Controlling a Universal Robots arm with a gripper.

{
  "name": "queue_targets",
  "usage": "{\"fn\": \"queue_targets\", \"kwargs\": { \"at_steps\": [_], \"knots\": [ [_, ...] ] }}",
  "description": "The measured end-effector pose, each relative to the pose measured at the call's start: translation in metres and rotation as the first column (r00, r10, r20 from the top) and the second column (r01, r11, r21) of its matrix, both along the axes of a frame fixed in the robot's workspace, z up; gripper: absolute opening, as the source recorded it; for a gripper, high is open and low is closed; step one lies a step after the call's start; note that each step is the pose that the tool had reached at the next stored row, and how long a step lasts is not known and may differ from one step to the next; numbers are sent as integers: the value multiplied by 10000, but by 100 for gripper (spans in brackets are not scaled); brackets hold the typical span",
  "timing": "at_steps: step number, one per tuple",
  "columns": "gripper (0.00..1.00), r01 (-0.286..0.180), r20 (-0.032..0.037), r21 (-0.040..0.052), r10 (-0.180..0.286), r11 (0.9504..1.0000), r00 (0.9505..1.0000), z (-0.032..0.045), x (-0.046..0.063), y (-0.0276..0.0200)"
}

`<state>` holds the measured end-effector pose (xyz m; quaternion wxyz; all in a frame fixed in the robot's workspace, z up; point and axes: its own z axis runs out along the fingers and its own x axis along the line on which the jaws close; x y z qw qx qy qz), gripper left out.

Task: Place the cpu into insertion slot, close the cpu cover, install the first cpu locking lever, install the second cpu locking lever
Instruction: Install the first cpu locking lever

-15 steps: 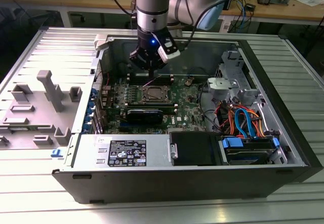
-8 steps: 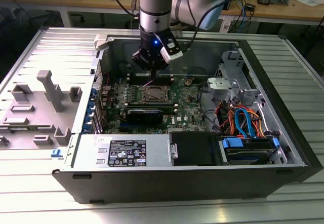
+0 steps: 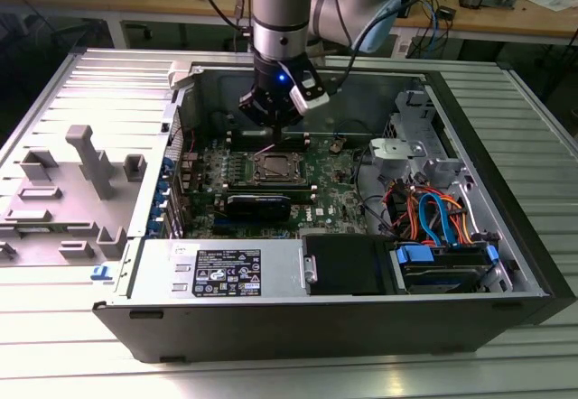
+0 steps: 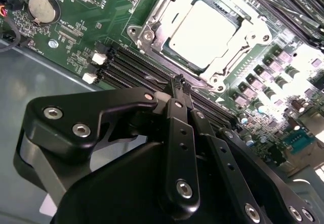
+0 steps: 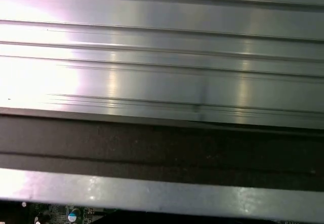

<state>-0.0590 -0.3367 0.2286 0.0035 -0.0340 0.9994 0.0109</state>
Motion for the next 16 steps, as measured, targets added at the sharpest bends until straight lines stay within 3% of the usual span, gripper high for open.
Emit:
{"fn": "queue_targets", "kwargs": {
  "at_steps": [16],
  "knots": [
    [11, 0, -1, -1, 0, 10000, 10000, -129, 123, 0]
  ]
}}
